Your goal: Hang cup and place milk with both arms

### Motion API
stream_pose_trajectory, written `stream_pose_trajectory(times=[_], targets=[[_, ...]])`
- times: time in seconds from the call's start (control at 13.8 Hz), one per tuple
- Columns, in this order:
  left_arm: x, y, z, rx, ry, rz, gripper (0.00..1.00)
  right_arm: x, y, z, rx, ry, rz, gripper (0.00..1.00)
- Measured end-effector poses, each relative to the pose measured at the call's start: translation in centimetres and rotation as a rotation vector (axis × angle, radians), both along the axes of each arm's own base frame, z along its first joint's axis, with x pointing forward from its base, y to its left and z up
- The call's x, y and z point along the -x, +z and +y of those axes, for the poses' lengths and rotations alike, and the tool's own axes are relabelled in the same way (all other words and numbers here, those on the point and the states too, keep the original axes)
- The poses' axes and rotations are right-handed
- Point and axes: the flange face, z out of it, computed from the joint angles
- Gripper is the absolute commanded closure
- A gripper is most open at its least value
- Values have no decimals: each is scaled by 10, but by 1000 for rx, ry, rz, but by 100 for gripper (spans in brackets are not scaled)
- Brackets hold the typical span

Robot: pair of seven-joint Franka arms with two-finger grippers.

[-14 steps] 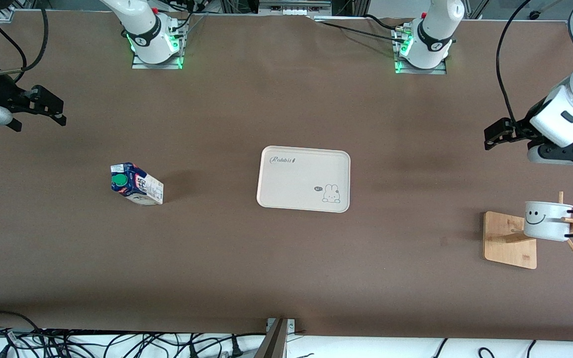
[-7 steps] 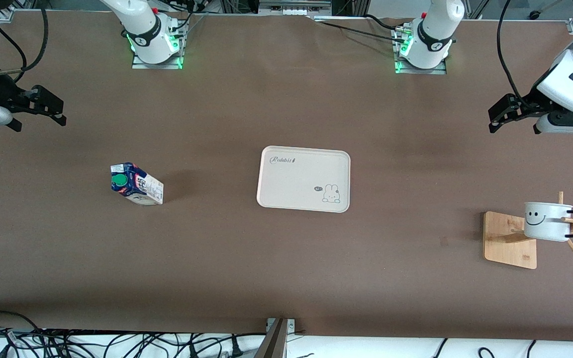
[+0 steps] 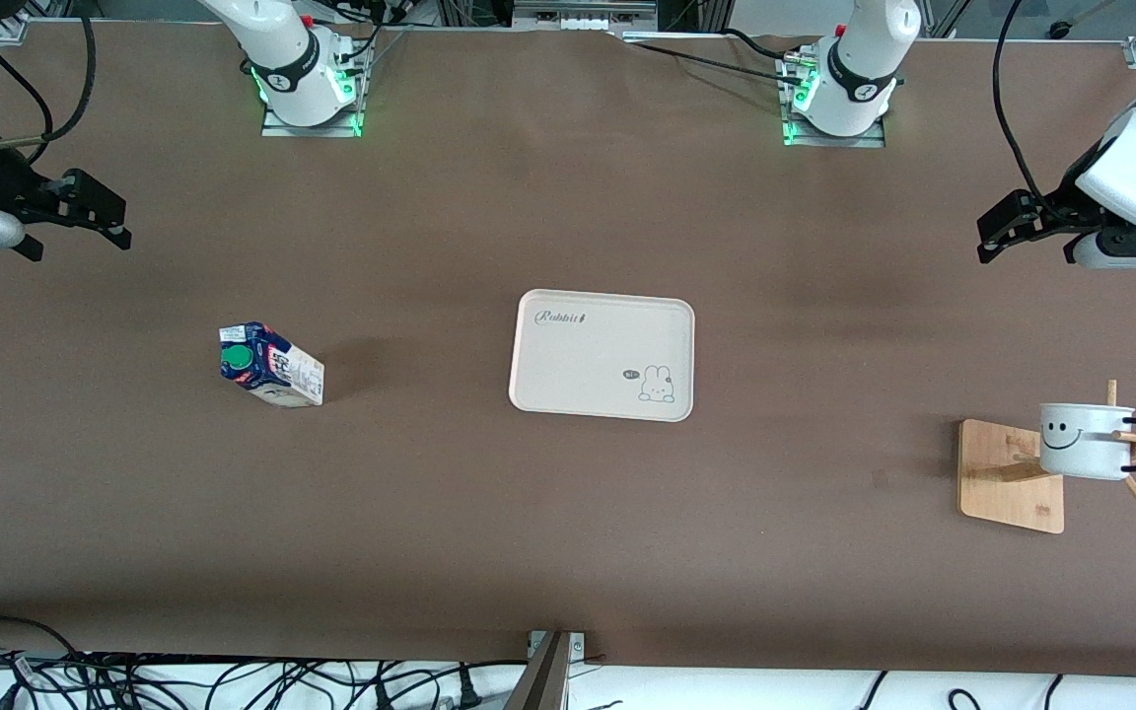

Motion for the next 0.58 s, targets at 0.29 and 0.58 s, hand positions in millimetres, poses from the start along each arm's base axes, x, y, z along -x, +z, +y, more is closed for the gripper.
stream_pose_trajectory(times=[0.29,0.58], targets=[[3,-1,-3,53,10,35,0,0,0,0,0,0,0,0],[3,0,-8,64,3,41,0,0,0,0,0,0,0,0]])
